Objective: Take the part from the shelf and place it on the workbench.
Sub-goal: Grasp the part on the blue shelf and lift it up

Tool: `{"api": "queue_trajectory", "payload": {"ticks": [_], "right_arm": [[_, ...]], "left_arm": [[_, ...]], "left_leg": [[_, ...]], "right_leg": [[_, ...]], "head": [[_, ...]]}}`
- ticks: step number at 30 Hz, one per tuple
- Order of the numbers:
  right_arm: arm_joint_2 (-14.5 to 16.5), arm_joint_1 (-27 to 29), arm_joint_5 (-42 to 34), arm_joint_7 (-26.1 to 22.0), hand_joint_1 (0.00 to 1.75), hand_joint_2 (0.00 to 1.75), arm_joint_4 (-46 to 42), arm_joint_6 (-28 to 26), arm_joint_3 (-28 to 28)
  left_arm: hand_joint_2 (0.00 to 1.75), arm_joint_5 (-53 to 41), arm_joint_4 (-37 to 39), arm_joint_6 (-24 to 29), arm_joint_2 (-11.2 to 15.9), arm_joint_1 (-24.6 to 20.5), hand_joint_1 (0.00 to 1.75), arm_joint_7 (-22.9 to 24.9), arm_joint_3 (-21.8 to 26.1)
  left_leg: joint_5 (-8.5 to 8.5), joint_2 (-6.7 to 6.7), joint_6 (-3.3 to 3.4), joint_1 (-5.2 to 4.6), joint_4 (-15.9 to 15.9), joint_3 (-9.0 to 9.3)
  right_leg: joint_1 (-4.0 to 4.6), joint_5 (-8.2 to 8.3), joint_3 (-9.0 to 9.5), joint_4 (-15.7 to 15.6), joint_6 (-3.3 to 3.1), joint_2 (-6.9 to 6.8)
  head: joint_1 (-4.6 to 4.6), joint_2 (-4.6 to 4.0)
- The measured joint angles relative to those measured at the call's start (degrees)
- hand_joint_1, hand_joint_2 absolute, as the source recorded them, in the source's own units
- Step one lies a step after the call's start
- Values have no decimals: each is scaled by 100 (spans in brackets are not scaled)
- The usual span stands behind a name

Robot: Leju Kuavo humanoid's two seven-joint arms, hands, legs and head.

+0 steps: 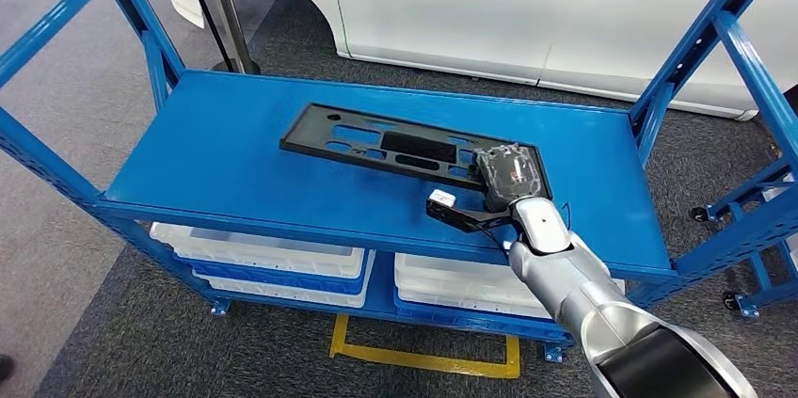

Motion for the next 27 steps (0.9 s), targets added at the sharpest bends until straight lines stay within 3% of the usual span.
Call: {"api": "queue_trajectory", "payload": {"ticks": [3,6,9,11,13,14,15,16,17,19,21,24,25,27], "right_arm": [[-9,30,-191,-333,175,175,-270,-94,-110],[-36,178,-323,-590,175,175,-647,-84,-211],[-44,373,-484,-881,175,175,-775,-283,-276],[-56,454,-586,-1024,175,175,-808,-386,-317],[-73,522,-682,-1105,175,175,-908,-399,-350],[-87,565,-745,-1138,175,175,-988,-387,-364],[-105,613,-817,-1172,175,175,-1083,-364,-378],[-129,665,-904,-1218,175,175,-1197,-324,-391],[-160,713,-995,-1271,175,175,-1325,-273,-401],[-224,775,-1137,-1360,175,175,-1595,-180,-426],[-264,801,-1197,-1395,175,175,-1800,-142,-450],[-302,845,-1238,-1410,175,175,-1987,-118,-485],[-311,857,-1274,-1428,175,175,-2042,-89,-493],[-327,894,-1414,-1483,175,175,-2179,12,-507]], "left_arm": [[175,54,0,1,2,3,0,9,-40],[175,165,0,-1,2,33,0,369,-50],[175,237,0,-1,1,90,0,574,-50],[175,265,0,4,-1,108,0,595,-50],[175,290,0,9,-2,112,0,600,-53],[175,299,0,10,-2,112,0,600,-58],[175,303,0,9,-2,112,0,598,-65],[175,305,0,3,-2,114,0,593,-77],[175,304,0,-7,-2,118,0,587,-94],[175,297,0,-30,-2,132,0,575,-136],[175,290,0,-41,-1,143,0,569,-170],[175,288,1,-49,1,165,0,568,-189],[175,287,2,-52,3,173,0,568,-192],[175,287,2,-56,10,179,0,566,-204]], "left_leg": [[0,-5,2,-4,20,-22],[0,-7,13,-14,39,-44],[84,5,89,-1,-4,-48],[172,24,159,29,-65,-74],[212,34,191,25,-50,-140],[221,35,195,20,-25,-179],[225,36,194,16,3,-216],[228,34,192,14,35,-251],[229,31,189,13,68,-283],[234,26,159,5,132,-347],[265,25,84,-3,159,-398],[308,20,-51,4,157,-434],[233,17,-84,11,207,-466],[-175,11,-131,31,623,-620]], "right_leg": [[-22,11,-10,-3,17,-3],[-36,27,-18,-7,43,-4],[-41,32,-27,-10,107,0],[-33,-237,-131,252,125,5],[-35,-696,-365,929,116,6],[-36,-856,-475,1280,112,6],[-37,-913,-517,1493,105,5],[-37,-858,-459,1494,94,5],[-36,-721,-304,1288,76,4],[-17,-483,115,575,25,6],[23,-415,312,170,-14,10],[35,-336,269,103,-96,3],[23,-293,243,82,-144,-5],[9,-192,155,50,-231,-19]], "head": [[0,0],[0,0],[1,0],[3,1],[4,1],[3,0],[3,0],[3,0],[2,0],[2,0],[2,1],[0,1],[-1,1],[-3,1]]}}
